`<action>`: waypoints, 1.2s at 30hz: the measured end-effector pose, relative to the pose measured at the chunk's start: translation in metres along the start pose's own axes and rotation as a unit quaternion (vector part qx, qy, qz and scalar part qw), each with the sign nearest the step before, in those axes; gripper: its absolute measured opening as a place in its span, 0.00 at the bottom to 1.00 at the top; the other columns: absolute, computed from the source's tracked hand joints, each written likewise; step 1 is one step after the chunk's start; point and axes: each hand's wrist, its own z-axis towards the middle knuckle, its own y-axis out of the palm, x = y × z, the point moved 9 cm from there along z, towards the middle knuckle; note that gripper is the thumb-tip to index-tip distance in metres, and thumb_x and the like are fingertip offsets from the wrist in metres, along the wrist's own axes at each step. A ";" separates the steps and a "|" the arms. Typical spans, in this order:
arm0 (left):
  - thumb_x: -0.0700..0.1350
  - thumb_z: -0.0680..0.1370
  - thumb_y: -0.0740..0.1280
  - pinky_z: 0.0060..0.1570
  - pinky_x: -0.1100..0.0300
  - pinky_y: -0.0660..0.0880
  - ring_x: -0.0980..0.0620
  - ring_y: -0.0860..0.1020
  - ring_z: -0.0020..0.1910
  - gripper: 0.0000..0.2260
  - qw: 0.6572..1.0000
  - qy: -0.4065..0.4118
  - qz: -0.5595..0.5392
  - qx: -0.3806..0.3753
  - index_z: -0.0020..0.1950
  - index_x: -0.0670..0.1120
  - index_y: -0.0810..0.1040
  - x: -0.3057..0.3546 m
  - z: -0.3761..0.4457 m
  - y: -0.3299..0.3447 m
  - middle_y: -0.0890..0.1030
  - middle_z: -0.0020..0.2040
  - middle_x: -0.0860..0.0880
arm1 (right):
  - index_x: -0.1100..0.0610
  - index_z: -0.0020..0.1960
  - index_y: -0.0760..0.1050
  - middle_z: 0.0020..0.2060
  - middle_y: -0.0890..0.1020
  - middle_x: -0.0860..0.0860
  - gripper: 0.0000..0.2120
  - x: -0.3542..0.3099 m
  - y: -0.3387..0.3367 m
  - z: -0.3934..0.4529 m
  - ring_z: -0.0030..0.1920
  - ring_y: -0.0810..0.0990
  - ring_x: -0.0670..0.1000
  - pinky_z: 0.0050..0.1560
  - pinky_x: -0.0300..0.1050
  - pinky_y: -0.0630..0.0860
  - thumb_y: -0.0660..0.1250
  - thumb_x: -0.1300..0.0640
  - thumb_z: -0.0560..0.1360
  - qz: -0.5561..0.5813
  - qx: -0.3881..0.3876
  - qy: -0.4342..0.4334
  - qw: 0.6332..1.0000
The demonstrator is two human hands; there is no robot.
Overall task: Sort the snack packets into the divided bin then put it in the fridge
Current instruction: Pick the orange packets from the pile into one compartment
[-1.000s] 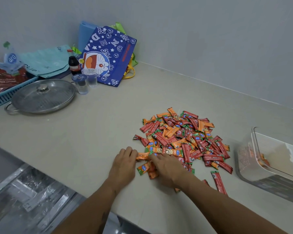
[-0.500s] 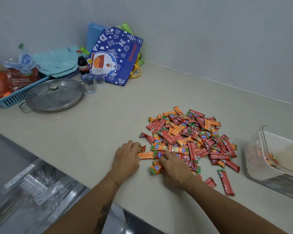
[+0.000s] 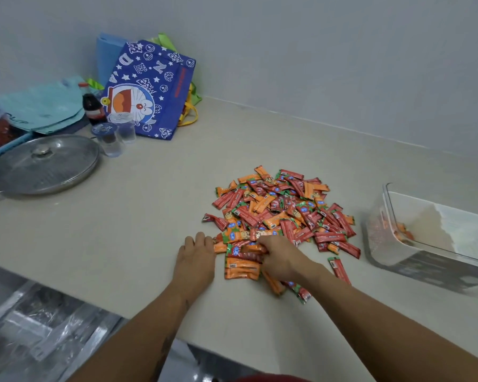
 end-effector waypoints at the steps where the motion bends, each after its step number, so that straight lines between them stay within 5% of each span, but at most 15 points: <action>1: 0.38 0.71 0.69 0.38 0.54 0.74 0.45 0.74 0.43 0.12 1.000 0.008 0.008 0.004 0.53 0.42 0.77 0.000 0.000 -0.002 0.76 0.48 0.44 | 0.50 0.39 0.68 0.40 0.75 0.49 0.10 -0.004 0.009 -0.001 0.43 0.75 0.54 0.38 0.45 0.67 0.63 0.63 0.74 -0.002 -0.010 -0.004 1.000; 4: 0.34 0.70 0.68 0.37 0.55 0.76 0.46 0.76 0.42 0.11 1.000 0.015 -0.007 0.000 0.51 0.43 0.76 -0.006 -0.002 -0.005 0.76 0.46 0.45 | 0.50 0.50 0.72 0.49 0.79 0.52 0.05 -0.014 0.033 -0.004 0.50 0.79 0.57 0.47 0.49 0.75 0.65 0.55 0.74 -0.056 -0.020 -0.011 0.998; 7: 0.34 0.72 0.68 0.32 0.57 0.73 0.48 0.75 0.40 0.09 0.999 0.012 -0.026 0.029 0.49 0.44 0.76 -0.017 -0.008 -0.010 0.75 0.45 0.46 | 0.51 0.68 0.65 0.59 0.76 0.55 0.24 -0.016 0.047 -0.007 0.58 0.78 0.60 0.56 0.54 0.75 0.66 0.47 0.75 -0.135 -0.014 -0.007 0.991; 12: 0.46 0.74 0.70 0.36 0.56 0.74 0.48 0.73 0.41 0.10 0.997 0.012 -0.038 0.061 0.52 0.44 0.77 -0.026 -0.019 -0.003 0.76 0.48 0.46 | 0.46 0.75 0.58 0.64 0.72 0.55 0.28 -0.016 0.055 -0.012 0.59 0.77 0.60 0.54 0.53 0.75 0.63 0.45 0.78 -0.167 0.005 -0.046 0.985; 17: 0.32 0.70 0.62 0.36 0.59 0.67 0.48 0.71 0.43 0.12 0.997 0.018 -0.049 0.048 0.51 0.44 0.74 -0.033 -0.019 -0.004 0.73 0.49 0.46 | 0.52 0.69 0.65 0.61 0.73 0.56 0.22 -0.019 0.052 -0.010 0.55 0.78 0.59 0.48 0.52 0.74 0.63 0.46 0.79 -0.191 0.032 -0.046 0.980; 23: 0.36 0.72 0.66 0.32 0.54 0.72 0.47 0.72 0.38 0.06 0.988 0.051 -0.083 0.117 0.47 0.44 0.74 -0.016 -0.008 -0.022 0.75 0.45 0.45 | 0.57 0.64 0.68 0.64 0.66 0.57 0.19 -0.015 0.053 -0.019 0.53 0.75 0.58 0.38 0.49 0.69 0.65 0.54 0.75 -0.221 0.064 -0.060 0.971; 28: 0.43 0.72 0.70 0.42 0.51 0.75 0.44 0.76 0.52 0.11 0.978 0.119 -0.121 0.120 0.53 0.44 0.78 0.025 0.018 -0.033 0.77 0.58 0.45 | 0.50 0.51 0.70 0.47 0.75 0.50 0.09 -0.006 0.027 -0.032 0.44 0.75 0.54 0.38 0.49 0.70 0.57 0.50 0.73 -0.069 0.139 -0.103 0.983; 31: 0.43 0.71 0.69 0.49 0.50 0.75 0.44 0.75 0.58 0.10 0.976 0.145 -0.134 0.096 0.52 0.45 0.79 0.045 0.031 -0.029 0.77 0.61 0.46 | 0.47 0.44 0.65 0.39 0.73 0.45 0.07 0.009 -0.002 -0.032 0.38 0.70 0.49 0.35 0.46 0.63 0.63 0.56 0.73 0.028 0.173 -0.072 0.982; 36: 0.43 0.72 0.68 0.50 0.52 0.74 0.46 0.77 0.53 0.11 0.968 0.188 -0.140 0.089 0.53 0.46 0.81 0.063 0.035 -0.019 0.80 0.54 0.48 | 0.50 0.47 0.67 0.41 0.77 0.48 0.06 0.031 -0.025 -0.021 0.41 0.75 0.54 0.36 0.49 0.69 0.64 0.56 0.73 -0.038 0.158 -0.030 0.986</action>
